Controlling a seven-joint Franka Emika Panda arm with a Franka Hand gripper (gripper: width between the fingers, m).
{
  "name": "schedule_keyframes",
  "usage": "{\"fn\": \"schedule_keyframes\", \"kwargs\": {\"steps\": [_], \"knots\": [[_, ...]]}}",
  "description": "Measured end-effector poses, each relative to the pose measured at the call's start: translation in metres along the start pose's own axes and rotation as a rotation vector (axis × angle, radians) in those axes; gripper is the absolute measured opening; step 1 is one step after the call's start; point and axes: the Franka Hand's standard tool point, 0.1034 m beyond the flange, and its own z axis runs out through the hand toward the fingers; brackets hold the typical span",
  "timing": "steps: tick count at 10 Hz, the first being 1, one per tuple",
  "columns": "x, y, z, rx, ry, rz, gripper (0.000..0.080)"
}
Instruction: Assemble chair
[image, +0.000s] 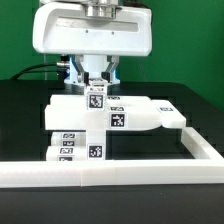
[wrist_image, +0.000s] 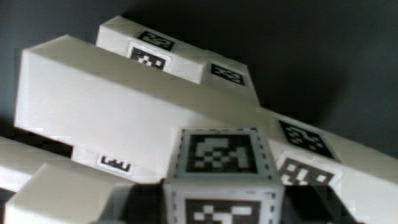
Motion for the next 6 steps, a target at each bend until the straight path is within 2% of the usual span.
{"fn": "schedule_keyframes", "kwargs": {"steps": [3, 6], "knots": [[0.0000, -0.0001, 0.0000, 0.000, 0.000, 0.042, 0.0286], [0.0002, -0.0004, 0.0003, 0.000, 0.007, 0.344, 0.0286]]}}
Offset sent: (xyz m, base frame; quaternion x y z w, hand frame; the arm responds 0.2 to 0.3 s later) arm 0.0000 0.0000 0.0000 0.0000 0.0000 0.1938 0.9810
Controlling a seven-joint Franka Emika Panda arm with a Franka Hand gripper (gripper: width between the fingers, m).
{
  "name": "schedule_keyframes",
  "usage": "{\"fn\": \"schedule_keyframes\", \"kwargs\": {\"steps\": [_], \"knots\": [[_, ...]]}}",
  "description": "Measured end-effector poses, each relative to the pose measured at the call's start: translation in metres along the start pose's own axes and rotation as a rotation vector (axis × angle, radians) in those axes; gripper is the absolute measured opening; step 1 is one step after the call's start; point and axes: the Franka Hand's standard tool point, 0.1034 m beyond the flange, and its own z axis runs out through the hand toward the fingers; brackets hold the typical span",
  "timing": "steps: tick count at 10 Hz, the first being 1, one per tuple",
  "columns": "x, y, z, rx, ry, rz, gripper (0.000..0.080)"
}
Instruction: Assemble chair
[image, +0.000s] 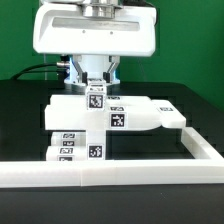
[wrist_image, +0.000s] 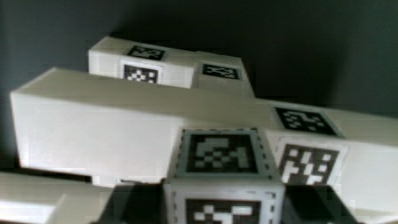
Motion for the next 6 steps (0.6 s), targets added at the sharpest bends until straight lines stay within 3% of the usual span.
{"fn": "schedule_keyframes", "kwargs": {"steps": [6], "knots": [[0.0006, -0.0027, 0.0001, 0.005, 0.001, 0.515, 0.0288]]}}
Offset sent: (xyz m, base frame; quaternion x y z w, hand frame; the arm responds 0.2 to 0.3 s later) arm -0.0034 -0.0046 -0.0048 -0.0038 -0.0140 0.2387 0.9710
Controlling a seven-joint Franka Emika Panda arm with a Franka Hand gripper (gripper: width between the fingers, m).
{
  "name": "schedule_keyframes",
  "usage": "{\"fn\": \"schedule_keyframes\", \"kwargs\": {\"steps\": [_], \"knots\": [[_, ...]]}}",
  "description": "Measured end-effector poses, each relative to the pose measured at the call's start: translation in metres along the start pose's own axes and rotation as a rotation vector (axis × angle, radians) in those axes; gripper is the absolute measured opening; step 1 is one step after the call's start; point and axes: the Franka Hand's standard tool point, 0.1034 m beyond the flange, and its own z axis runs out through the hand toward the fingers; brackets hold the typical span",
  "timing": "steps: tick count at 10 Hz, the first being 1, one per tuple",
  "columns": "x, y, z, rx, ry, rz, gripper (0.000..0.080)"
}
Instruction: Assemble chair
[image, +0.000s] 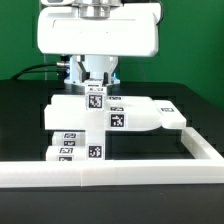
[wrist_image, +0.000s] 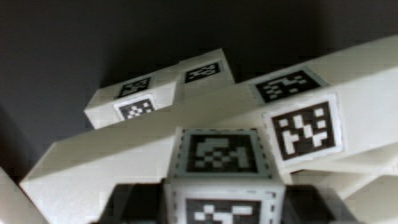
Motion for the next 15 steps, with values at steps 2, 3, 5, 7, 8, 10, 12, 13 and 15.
{"fn": "schedule_keyframes", "kwargs": {"steps": [2, 3, 5, 7, 8, 10, 12, 13, 15], "knots": [[0.0005, -0.0007, 0.0001, 0.003, 0.000, 0.106, 0.0288], [0.0008, -0.0013, 0.0001, 0.004, -0.001, 0.208, 0.0288], [0.0012, -0.0038, 0.0003, 0.008, 0.007, 0.377, 0.0288], [0.0012, -0.0059, 0.0003, 0.015, 0.008, 0.495, 0.0289], [0.0008, -0.0060, 0.0007, 0.015, 0.008, 0.497, 0.0388], [0.0007, -0.0060, 0.0008, 0.014, 0.008, 0.413, 0.0526], [0.0003, -0.0075, 0.0009, 0.015, 0.013, 0.324, 0.0611], [-0.0002, -0.0073, 0.0014, 0.014, 0.015, 0.201, 0.0642], [-0.0001, -0.0070, 0.0014, 0.013, 0.015, 0.069, 0.0647]]}}
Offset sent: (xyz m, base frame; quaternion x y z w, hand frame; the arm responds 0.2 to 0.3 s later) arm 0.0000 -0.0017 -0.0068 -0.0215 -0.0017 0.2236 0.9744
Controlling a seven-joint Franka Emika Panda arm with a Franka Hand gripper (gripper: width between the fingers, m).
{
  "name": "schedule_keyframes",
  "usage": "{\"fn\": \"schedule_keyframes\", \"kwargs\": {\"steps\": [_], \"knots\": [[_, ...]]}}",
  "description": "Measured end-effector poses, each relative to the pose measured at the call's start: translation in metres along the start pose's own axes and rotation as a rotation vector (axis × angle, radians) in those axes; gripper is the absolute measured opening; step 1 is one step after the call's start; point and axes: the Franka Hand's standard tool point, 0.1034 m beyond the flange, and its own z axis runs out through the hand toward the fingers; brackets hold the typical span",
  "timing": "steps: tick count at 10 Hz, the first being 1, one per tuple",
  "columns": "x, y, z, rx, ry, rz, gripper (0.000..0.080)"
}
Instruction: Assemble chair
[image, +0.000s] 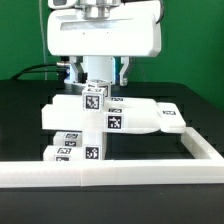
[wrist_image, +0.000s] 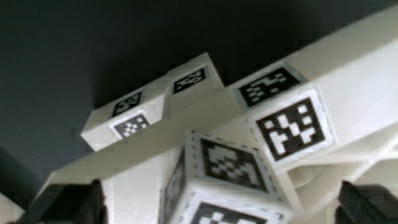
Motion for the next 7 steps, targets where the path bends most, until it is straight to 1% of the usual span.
{"fn": "schedule_keyframes", "kwargs": {"steps": [1, 3, 7], "knots": [[0.0000, 0.0000, 0.0000, 0.000, 0.000, -0.050, 0.0649], [0.0004, -0.0015, -0.0019, -0.005, 0.004, -0.293, 0.0649], [0.0053, 0.0019, -0.0048, -0.004, 0.018, -0.755, 0.0649]]}}
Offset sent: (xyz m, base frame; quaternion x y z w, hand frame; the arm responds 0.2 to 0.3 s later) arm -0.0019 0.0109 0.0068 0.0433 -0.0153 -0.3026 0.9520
